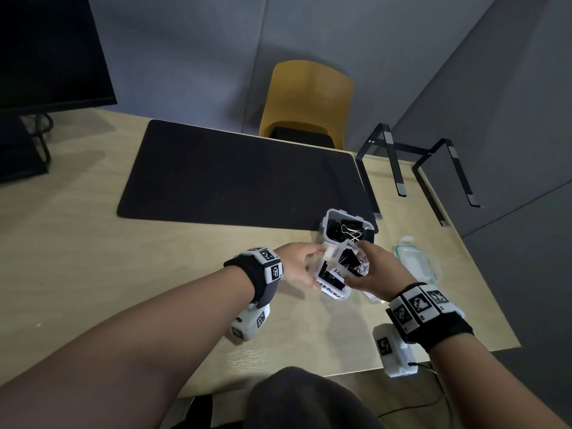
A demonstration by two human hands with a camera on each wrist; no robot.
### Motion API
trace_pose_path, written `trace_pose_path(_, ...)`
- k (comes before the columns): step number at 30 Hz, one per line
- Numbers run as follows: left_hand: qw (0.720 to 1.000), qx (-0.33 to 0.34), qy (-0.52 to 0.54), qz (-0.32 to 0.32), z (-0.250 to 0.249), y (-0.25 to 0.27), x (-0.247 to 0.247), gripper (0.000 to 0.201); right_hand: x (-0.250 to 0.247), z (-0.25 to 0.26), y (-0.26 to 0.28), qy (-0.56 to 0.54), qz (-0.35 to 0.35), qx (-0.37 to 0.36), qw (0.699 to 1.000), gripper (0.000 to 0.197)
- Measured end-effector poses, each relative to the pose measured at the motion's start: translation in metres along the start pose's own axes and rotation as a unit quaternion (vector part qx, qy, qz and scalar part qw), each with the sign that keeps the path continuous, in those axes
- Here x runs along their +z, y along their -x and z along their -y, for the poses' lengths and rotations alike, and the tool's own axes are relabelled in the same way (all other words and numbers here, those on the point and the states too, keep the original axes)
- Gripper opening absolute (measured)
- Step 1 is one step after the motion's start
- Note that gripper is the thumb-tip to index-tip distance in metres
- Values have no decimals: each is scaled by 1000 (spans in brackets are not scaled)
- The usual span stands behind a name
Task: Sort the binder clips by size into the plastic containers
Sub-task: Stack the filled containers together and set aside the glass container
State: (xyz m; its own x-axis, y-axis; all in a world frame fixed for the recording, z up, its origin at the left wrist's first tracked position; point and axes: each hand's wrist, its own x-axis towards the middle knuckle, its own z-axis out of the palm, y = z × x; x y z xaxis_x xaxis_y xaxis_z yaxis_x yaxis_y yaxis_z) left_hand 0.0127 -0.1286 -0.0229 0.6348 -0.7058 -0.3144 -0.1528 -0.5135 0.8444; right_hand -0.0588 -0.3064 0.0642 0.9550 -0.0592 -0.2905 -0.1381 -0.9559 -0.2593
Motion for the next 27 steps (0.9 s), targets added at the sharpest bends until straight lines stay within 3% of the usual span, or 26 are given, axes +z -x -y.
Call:
trace_pose_path(9,999,-8,13,-36,16,-10,20,75,18,-1,-8,-2,-3,9,1000,65)
trace_pose_path(15,999,-6,-4,-47,17,-17,25,37,24,-1,-9,-6,8,-5,1000,69)
trace_pose_path(27,998,24,-35,-53,20,-19,23,50,37,-6,-10,-12,-6,-15,1000,59)
